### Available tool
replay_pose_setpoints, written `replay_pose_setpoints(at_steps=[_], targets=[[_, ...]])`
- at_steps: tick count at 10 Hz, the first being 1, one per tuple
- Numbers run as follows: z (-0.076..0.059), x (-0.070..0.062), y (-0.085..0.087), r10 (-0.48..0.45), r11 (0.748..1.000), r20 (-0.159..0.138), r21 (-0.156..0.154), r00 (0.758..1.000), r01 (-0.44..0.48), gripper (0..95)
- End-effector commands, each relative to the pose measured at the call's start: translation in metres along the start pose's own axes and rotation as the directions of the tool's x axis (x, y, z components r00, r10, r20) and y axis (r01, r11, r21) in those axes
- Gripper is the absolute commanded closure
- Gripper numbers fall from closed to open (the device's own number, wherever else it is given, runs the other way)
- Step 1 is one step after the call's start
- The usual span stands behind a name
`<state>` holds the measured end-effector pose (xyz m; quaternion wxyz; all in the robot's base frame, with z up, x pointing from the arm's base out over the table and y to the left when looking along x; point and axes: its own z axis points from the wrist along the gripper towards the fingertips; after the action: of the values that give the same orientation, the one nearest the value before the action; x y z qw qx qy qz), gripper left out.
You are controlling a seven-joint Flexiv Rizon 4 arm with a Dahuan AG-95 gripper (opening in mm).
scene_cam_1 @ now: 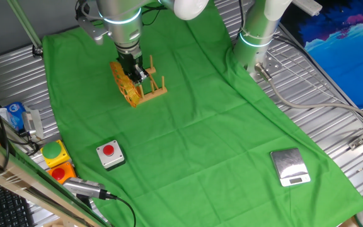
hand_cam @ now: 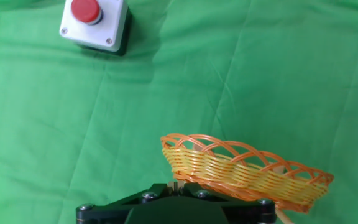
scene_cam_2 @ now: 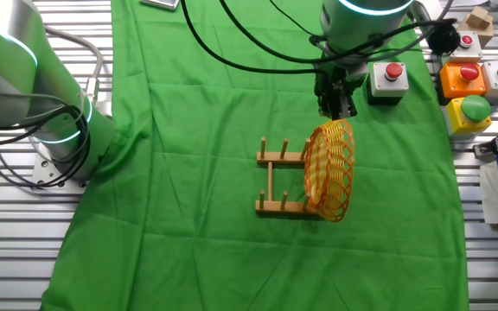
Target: Take the dish off the dish rack
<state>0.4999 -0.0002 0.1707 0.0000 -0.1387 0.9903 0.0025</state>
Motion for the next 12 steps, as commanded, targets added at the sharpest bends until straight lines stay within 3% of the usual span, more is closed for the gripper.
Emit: replay_pose_setpoints(at_steps=[1, 5, 8, 10, 12], targets=[[-0.001, 0.001, -0.003, -0.134, 0.991, 0.000, 0.002, 0.991, 0.134, 95.0], [-0.009, -0.009, -0.020, -0.340, 0.940, -0.035, -0.007, 0.940, 0.340, 95.0], [-0.020, -0.021, -0.050, -0.503, 0.864, -0.018, -0.008, 0.864, 0.503, 95.0], [-0.021, -0.023, -0.065, -0.563, 0.826, -0.009, -0.018, 0.826, 0.563, 95.0], [-0.017, -0.026, -0.081, -0.637, 0.770, 0.008, -0.031, 0.771, 0.637, 95.0]])
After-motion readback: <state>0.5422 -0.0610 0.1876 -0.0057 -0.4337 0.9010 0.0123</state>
